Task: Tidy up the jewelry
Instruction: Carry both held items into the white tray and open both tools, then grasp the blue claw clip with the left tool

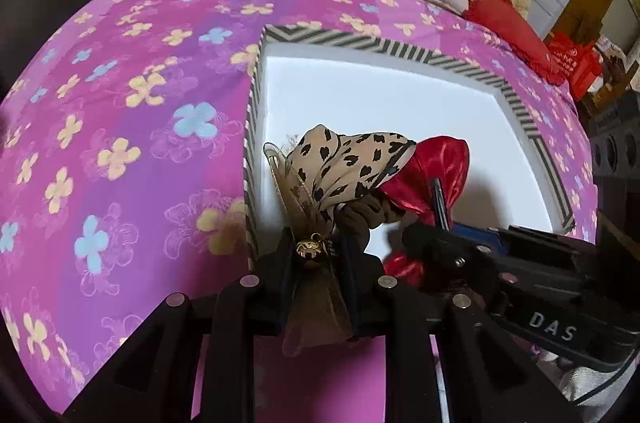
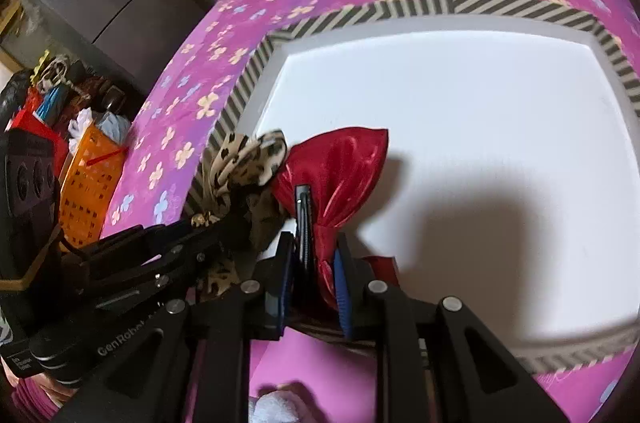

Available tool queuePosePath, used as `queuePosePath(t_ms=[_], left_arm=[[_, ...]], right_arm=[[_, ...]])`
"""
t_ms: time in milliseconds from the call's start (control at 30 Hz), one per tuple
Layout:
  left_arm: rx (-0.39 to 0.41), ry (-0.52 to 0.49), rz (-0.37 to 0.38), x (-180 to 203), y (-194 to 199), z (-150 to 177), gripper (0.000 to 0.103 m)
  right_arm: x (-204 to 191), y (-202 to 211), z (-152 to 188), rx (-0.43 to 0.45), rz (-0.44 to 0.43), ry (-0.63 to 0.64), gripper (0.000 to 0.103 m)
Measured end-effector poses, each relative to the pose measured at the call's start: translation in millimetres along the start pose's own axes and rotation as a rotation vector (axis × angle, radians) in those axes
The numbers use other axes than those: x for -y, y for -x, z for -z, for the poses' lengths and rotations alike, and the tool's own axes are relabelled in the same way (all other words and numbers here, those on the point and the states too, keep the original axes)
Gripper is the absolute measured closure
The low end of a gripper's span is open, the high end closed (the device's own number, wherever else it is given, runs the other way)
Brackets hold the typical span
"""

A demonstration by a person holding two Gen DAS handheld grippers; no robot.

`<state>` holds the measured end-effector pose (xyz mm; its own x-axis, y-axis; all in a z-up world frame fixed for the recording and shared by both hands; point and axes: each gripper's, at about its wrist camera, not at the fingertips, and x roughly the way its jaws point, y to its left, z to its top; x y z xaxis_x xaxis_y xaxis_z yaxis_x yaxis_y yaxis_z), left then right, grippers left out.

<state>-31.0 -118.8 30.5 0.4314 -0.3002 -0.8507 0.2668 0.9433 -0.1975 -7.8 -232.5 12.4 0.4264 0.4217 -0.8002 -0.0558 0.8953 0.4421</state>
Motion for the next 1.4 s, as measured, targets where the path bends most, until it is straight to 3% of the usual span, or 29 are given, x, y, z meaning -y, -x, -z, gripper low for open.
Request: queuePosePath(t_ms=[33, 67, 133, 333, 700, 1033, 1400], left_arm=[[0.006, 0.011, -0.005, 0, 1, -2, 0.079], [0.012, 0.026, -0.013, -1, 3, -4, 0.077], [0.026, 0.032, -0.030, 0, 8, -5, 0.066], [0.074, 0.003, -0.076, 6, 29, 2, 0.057], [0.148, -0.005, -0.162, 17, 70, 50, 0.057], [0.176, 0.002, -0.190, 30, 94, 95, 0.057], [0.181, 0.005, -0.181, 41, 107, 126, 0.057]], right_arm=[[-1, 0, -3, 0.007, 0.009, -0.001, 0.079], [-2, 1, -7, 0.011, 0.016, -0.007, 0.066], [-2, 6, -9, 0.033, 0.042, -0.012, 0.054], [-2, 47, 2, 0.109, 0.062, -0.004, 0.053], [-5, 125, 69, 0.248, 0.141, 0.041, 0.042], [-12, 153, 118, 0.292, 0.191, 0.086, 0.042], [-29, 158, 148, 0.287, 0.168, 0.101, 0.041]])
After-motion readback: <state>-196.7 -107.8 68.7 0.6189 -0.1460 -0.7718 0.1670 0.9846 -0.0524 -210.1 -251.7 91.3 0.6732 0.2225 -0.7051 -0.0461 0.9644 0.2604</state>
